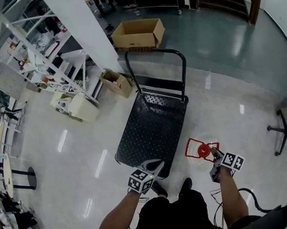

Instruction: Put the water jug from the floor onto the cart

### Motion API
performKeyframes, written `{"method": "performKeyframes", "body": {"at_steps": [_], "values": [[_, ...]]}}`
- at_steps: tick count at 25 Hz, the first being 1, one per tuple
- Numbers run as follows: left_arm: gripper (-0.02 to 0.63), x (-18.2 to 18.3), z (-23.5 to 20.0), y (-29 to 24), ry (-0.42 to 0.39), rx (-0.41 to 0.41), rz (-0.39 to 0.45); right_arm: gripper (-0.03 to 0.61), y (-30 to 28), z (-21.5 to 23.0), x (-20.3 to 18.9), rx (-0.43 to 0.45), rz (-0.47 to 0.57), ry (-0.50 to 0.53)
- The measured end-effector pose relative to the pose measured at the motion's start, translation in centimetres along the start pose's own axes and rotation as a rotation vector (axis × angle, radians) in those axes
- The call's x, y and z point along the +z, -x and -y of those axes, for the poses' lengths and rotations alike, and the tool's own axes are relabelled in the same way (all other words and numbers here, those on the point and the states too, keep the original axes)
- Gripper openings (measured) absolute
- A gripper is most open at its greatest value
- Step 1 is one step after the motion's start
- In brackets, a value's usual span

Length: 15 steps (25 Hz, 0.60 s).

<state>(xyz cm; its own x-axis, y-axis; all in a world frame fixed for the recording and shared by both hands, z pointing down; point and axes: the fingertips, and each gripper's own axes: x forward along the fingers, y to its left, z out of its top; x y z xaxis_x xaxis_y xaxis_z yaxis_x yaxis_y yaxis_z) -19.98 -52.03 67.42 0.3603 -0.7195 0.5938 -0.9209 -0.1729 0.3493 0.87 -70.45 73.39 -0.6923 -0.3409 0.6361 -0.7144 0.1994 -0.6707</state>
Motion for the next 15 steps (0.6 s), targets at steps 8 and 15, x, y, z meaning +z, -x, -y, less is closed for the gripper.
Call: {"method": "performKeyframes", "body": {"at_steps": [8, 15], "values": [[0.002, -0.2, -6.6, 10.3, 0.1, 0.145, 0.164, 0.061, -5.6, -14.1, -2.4, 0.131, -0.059, 0.128], [0.002, -3.6, -13.6, 18.7, 0.224, 0.29, 0.258, 0.061, -13.1, -24.8, -8.1, 0.202, -0.163, 0.225]]}}
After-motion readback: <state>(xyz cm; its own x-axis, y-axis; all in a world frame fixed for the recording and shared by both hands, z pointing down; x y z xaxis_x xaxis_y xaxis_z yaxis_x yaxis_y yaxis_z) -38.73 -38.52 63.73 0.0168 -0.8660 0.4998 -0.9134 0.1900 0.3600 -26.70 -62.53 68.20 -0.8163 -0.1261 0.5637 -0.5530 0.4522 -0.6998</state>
